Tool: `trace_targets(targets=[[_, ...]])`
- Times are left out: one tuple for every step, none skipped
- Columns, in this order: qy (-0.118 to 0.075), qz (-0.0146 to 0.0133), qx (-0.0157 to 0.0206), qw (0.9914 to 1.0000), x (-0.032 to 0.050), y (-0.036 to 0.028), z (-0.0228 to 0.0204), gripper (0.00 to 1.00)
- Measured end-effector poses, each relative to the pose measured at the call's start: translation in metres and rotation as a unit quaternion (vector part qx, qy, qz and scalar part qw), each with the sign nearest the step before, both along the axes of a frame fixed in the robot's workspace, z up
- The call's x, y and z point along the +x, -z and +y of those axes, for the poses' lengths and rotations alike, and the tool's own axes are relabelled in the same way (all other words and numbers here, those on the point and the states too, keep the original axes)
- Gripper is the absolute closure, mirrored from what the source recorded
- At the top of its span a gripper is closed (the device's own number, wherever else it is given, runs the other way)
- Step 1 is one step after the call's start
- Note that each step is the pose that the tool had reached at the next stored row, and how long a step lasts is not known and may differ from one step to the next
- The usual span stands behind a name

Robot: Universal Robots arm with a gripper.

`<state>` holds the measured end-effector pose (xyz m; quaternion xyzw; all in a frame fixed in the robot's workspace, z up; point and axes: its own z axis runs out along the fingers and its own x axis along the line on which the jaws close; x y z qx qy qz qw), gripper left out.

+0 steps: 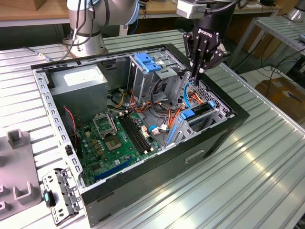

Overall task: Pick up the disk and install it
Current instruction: 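Insert the second disk wire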

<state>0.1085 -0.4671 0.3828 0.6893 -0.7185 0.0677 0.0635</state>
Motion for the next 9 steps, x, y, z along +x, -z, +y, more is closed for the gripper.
trace_targets(targets=[[0.000,0.0000,-0.0007,1.00000,0.0000,0.0023,0.0003,0.76],[0.000,0.0000,-0.0014,1.00000,0.0000,0.0041,0.0003,0.76],[0.000,0.0000,-0.0035,0.99999,0.0000,0.0071,0.0003,0.76],[0.000,0.0000,-0.0056,0.99998,0.0000,0.0086,0.0003,0.76],[0.000,0.0000,-0.0075,0.99997,0.0000,0.0094,0.0003,0.76],[0.000,0.0000,-0.0107,0.99994,0.0000,0.0101,0.0003,0.76],[0.000,0.0000,-0.0143,0.99990,0.0000,0.0105,0.0003,0.76],[0.000,0.0000,-0.0170,0.99986,0.0000,0.0107,0.0003,0.76],[0.000,0.0000,-0.0184,0.99983,0.0000,0.0108,0.0003,0.77]])
